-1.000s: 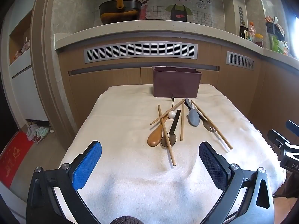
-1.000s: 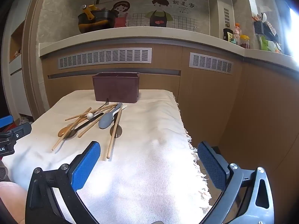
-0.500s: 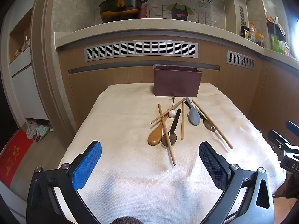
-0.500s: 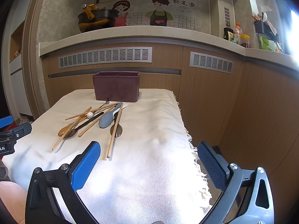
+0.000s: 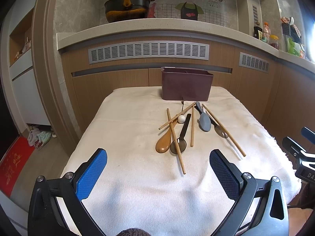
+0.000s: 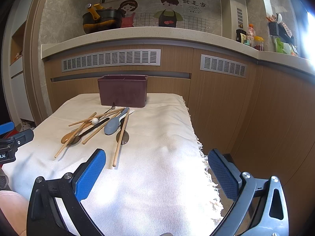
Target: Organize utensils
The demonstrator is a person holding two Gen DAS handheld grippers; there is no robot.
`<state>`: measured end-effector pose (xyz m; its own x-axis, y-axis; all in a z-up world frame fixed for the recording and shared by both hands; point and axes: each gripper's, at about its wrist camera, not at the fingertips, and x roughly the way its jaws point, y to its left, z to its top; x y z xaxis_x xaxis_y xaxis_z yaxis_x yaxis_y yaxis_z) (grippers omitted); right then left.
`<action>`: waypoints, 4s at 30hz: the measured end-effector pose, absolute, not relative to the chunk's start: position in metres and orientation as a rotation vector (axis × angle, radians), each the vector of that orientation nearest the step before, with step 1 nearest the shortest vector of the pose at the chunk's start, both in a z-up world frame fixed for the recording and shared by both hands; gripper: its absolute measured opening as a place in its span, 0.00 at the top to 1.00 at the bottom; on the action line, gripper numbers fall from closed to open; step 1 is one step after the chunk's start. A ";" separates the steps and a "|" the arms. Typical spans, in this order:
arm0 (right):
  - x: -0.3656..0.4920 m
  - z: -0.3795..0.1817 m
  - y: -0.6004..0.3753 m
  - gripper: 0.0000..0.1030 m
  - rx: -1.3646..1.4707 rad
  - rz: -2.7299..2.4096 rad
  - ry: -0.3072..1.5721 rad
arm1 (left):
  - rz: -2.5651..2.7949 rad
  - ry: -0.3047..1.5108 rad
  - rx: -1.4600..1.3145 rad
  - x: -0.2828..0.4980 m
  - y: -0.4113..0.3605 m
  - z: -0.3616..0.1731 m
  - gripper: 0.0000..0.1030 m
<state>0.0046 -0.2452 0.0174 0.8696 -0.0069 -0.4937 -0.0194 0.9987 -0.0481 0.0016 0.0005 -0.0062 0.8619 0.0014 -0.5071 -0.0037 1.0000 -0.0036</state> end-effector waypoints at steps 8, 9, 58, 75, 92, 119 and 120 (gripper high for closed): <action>0.005 0.018 -0.246 0.00 -0.053 0.008 0.518 | 0.003 0.536 -0.004 0.002 0.000 -0.007 0.00; 0.003 0.016 -0.245 0.00 -0.053 0.008 0.517 | 0.003 0.536 -0.004 0.001 0.000 -0.007 0.00; 0.019 0.021 -0.242 0.00 -0.086 -0.007 0.492 | -0.029 0.596 -0.001 0.022 0.001 -0.004 0.00; 0.165 0.026 -0.199 0.00 -0.182 0.152 0.607 | -0.013 0.554 0.003 0.157 0.030 0.046 0.00; 0.248 -0.028 -0.175 0.53 -0.135 0.285 0.892 | -0.049 0.671 0.000 0.238 0.048 -0.003 0.00; 0.231 -0.046 -0.224 0.94 0.011 0.314 0.994 | -0.265 0.755 0.049 0.215 0.003 -0.023 0.35; 0.230 -0.047 -0.227 0.94 0.019 0.306 0.995 | -0.307 0.746 0.057 0.211 -0.005 -0.022 0.46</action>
